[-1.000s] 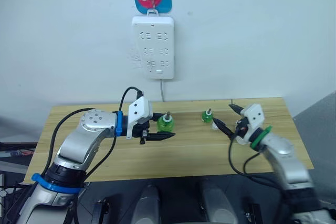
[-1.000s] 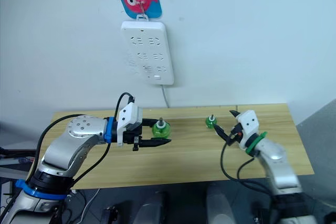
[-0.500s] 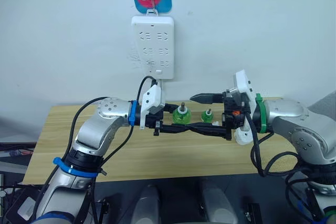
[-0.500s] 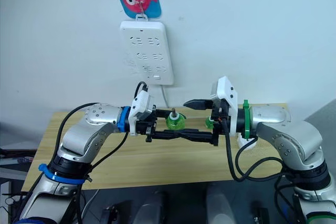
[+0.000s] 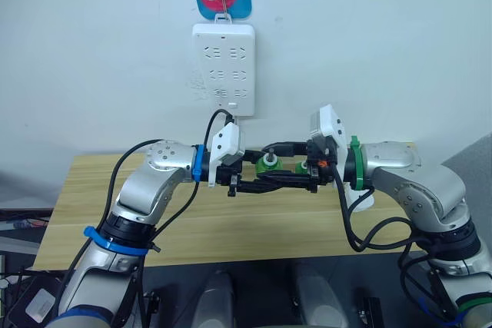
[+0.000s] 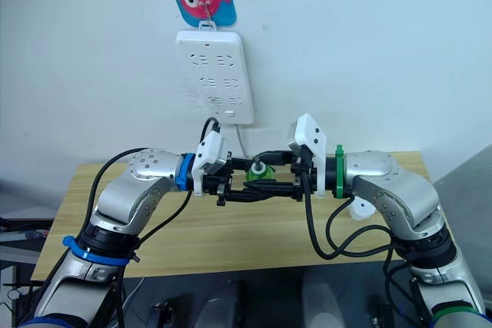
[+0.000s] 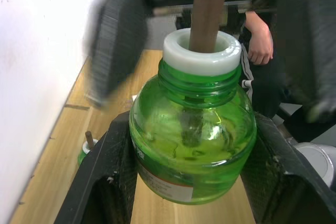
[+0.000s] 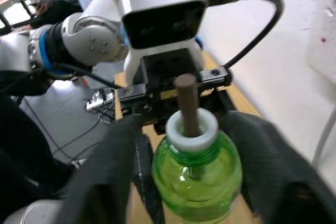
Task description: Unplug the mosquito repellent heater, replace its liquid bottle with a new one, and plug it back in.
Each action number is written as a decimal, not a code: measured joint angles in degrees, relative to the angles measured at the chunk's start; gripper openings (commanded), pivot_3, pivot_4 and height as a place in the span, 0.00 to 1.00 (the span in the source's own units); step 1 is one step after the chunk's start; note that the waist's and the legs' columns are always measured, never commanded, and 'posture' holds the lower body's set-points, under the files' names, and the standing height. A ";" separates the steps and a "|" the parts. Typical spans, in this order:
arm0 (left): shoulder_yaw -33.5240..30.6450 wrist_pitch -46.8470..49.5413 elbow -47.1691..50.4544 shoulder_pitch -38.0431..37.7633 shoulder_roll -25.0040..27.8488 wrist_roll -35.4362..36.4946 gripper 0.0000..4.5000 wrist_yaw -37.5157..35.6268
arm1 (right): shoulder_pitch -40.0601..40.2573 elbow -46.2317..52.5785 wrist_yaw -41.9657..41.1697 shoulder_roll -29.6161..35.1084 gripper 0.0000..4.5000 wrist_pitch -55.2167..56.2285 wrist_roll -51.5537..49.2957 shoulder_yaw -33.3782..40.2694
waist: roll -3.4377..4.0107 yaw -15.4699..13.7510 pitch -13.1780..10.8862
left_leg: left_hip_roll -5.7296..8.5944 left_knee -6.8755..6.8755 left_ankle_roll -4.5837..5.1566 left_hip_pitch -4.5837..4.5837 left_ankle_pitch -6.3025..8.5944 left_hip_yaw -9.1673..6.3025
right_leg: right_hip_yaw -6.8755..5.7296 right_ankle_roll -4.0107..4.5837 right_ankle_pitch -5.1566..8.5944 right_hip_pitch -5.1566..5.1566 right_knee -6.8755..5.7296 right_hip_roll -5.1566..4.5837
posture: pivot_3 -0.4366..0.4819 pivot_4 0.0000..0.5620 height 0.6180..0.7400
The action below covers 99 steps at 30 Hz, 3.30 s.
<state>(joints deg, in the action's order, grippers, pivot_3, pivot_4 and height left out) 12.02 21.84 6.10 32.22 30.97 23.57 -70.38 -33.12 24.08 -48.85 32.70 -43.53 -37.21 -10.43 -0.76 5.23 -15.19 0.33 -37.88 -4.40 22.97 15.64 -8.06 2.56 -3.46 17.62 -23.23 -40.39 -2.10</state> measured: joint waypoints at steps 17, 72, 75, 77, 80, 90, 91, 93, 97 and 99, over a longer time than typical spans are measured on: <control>-1.37 -1.82 -2.36 2.56 -1.37 -0.10 0.99 1.32 | 0.14 -1.88 -1.77 -0.07 0.18 0.50 -0.57 3.20 | 0.00 0.04 0.01 | 0.00 0.00 -0.19 0.00 -0.11 0.01 | 0.00 0.00 0.00 0.00 0.01 -0.02 | 0.33 0.37 1.00; -23.64 40.00 -2.18 7.71 -25.96 60.05 0.68 57.50 | 9.00 4.00 63.96 -13.75 0.18 8.28 -66.24 18.46 | 0.05 2.71 0.14 | 0.01 -0.04 -0.22 0.02 -0.12 0.25 | 0.12 -0.01 0.00 -0.03 -0.15 -0.03 | 0.29 0.35 1.00; -23.74 39.64 -2.11 7.09 -25.98 61.96 0.51 57.46 | 9.01 4.21 63.82 -13.72 0.18 8.80 -67.42 18.37 | 0.05 2.71 0.14 | 0.00 -0.04 -0.22 0.02 -0.12 0.24 | 0.12 -0.01 0.00 -0.03 -0.15 -0.03 | 0.29 0.34 1.00; -23.65 39.46 -2.11 6.95 -25.87 62.57 0.51 57.76 | 9.02 4.23 63.77 -13.68 0.18 8.99 -67.56 18.19 | 0.05 2.70 0.14 | 0.01 -0.04 -0.22 0.02 -0.12 0.25 | 0.13 -0.01 0.00 -0.03 -0.15 -0.03 | 0.29 0.34 1.00; -23.60 39.39 -2.15 6.64 -25.84 63.93 0.51 58.63 | 9.02 4.26 63.70 -13.48 0.18 9.00 -67.66 18.07 | 0.05 2.70 0.14 | 0.00 -0.04 -0.22 0.02 -0.12 0.24 | 0.13 -0.01 0.00 -0.03 -0.15 -0.03 | 0.29 0.34 1.00; -23.04 39.09 -2.08 5.69 -24.77 65.55 0.51 58.40 | 9.09 4.27 63.83 -12.91 0.34 8.96 -68.50 17.42 | 0.05 2.69 0.14 | 0.01 -0.04 -0.22 0.02 -0.12 0.25 | 0.13 -0.01 0.00 -0.03 -0.15 -0.03 | 0.30 0.35 1.00; -22.96 39.04 -2.03 5.63 -24.47 65.57 0.51 58.32 | 9.09 4.24 63.95 -13.06 0.40 9.30 -68.60 17.47 | 0.05 2.70 0.14 | 0.00 -0.04 -0.22 0.02 -0.12 0.25 | 0.13 -0.01 0.00 -0.03 -0.15 -0.03 | 0.30 0.35 1.00; -22.89 38.99 -2.03 4.89 -23.63 65.57 0.51 58.33 | 9.08 4.24 63.95 -13.54 0.58 10.81 -68.63 18.38 | 0.05 2.70 0.14 | 0.00 -0.04 -0.22 0.02 -0.12 0.25 | 0.13 -0.01 0.00 -0.03 -0.15 -0.03 | 0.30 0.35 1.00; -22.49 38.98 -2.04 4.17 -23.13 65.58 0.51 58.18 | 9.08 4.12 64.03 -13.56 0.84 12.04 -68.02 18.76 | 0.05 2.61 0.14 | 0.01 -0.05 -0.22 0.02 -0.13 0.24 | 0.13 -0.01 0.00 -0.03 -0.15 -0.03 | 0.30 0.35 1.00; -22.41 38.98 -2.04 4.17 -22.93 65.59 0.51 58.03 | 9.07 3.82 64.05 -13.20 0.99 12.41 -67.55 19.04 | 0.05 2.62 0.14 | 0.01 -0.05 -0.22 0.02 -0.12 0.25 | 0.14 -0.01 0.00 -0.03 -0.15 -0.03 | 0.30 0.35 1.00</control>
<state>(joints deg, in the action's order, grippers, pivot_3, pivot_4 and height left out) -10.39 60.82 4.06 36.39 8.04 89.16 -12.36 -24.04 27.90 15.19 19.50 -31.12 -104.75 8.61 -0.70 7.85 -15.05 0.34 -37.93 -4.62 22.99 15.51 -7.81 2.69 -3.47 17.62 -23.25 -40.54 -2.13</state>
